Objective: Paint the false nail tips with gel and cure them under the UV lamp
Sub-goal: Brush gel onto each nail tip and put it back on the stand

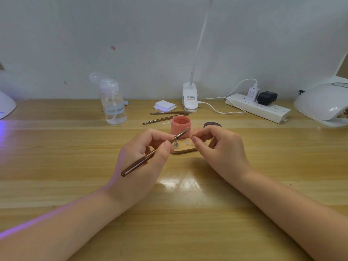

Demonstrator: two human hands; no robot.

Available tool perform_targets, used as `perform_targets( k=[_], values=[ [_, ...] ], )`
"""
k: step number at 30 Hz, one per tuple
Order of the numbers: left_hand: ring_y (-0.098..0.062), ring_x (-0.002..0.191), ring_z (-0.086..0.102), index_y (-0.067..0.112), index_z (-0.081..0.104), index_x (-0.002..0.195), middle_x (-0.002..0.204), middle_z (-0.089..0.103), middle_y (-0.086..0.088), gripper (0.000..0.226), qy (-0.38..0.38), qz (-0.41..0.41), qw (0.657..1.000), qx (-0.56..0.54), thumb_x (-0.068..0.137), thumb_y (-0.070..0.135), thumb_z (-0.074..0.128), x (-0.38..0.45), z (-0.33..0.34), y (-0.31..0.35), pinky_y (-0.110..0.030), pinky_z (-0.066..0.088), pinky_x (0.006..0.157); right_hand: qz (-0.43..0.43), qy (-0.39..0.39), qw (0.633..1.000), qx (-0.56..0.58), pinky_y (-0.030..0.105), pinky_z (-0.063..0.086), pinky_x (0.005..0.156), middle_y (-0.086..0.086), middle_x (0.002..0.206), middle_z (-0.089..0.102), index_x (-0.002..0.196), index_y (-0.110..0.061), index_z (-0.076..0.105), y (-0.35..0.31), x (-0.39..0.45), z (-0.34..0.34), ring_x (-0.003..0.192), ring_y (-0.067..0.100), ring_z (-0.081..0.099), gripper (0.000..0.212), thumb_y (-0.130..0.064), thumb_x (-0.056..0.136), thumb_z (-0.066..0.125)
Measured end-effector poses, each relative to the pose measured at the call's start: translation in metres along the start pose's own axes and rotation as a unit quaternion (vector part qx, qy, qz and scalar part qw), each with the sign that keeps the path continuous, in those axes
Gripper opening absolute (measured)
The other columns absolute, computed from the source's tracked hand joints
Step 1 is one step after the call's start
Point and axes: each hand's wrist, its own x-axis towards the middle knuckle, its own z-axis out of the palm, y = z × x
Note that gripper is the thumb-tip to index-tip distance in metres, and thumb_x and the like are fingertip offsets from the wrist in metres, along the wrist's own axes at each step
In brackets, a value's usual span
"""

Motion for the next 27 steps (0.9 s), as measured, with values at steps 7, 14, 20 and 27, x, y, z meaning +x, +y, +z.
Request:
perform_targets(
  k=[7, 14, 20, 27],
  values=[
    [-0.016, 0.080, 0.066, 0.031, 0.069, 0.091, 0.084, 0.074, 0.007, 0.012, -0.013, -0.022, 0.999, -0.021, 0.085, 0.035, 0.059, 0.0000, 0.0002, -0.0018, -0.028, 0.051, 0.073, 0.013, -0.008, 0.999, 0.029, 0.019, 0.038, 0.057, -0.013, 0.070, 0.065, 0.086, -0.018, 0.074, 0.0011, 0.0010, 0.0011, 0.050, 0.008, 0.047, 0.003, -0.019, 0.084, 0.073],
    [-0.012, 0.085, 0.069, 0.019, 0.068, 0.092, 0.082, 0.075, 0.005, 0.015, -0.007, -0.018, 0.998, -0.060, 0.088, 0.030, 0.059, 0.0019, -0.0005, -0.0004, -0.019, 0.049, 0.077, 0.021, -0.024, 0.996, 0.084, 0.040, 0.052, 0.057, -0.011, 0.065, 0.062, 0.086, -0.017, 0.073, -0.0002, 0.0011, 0.0001, 0.056, 0.026, 0.057, 0.001, -0.017, 0.085, 0.073],
    [-0.006, 0.085, 0.068, 0.021, 0.068, 0.090, 0.081, 0.075, 0.007, 0.014, 0.012, -0.039, 0.998, -0.055, 0.089, 0.025, 0.055, 0.0037, 0.0003, -0.0006, -0.014, 0.047, 0.076, 0.021, -0.033, 0.993, 0.113, 0.047, 0.052, 0.058, -0.004, 0.068, 0.066, 0.085, -0.018, 0.072, -0.0011, 0.0016, -0.0011, 0.057, 0.027, 0.060, 0.003, -0.015, 0.085, 0.072],
    [-0.006, 0.085, 0.069, 0.022, 0.067, 0.095, 0.085, 0.075, 0.008, 0.013, 0.023, -0.037, 0.997, -0.064, 0.088, 0.024, 0.057, 0.0027, 0.0027, 0.0014, -0.013, 0.049, 0.075, 0.027, -0.037, 0.991, 0.127, 0.048, 0.052, 0.057, -0.003, 0.072, 0.068, 0.087, -0.019, 0.072, -0.0018, 0.0012, -0.0016, 0.058, 0.029, 0.059, 0.004, -0.015, 0.085, 0.073]
  ],
)
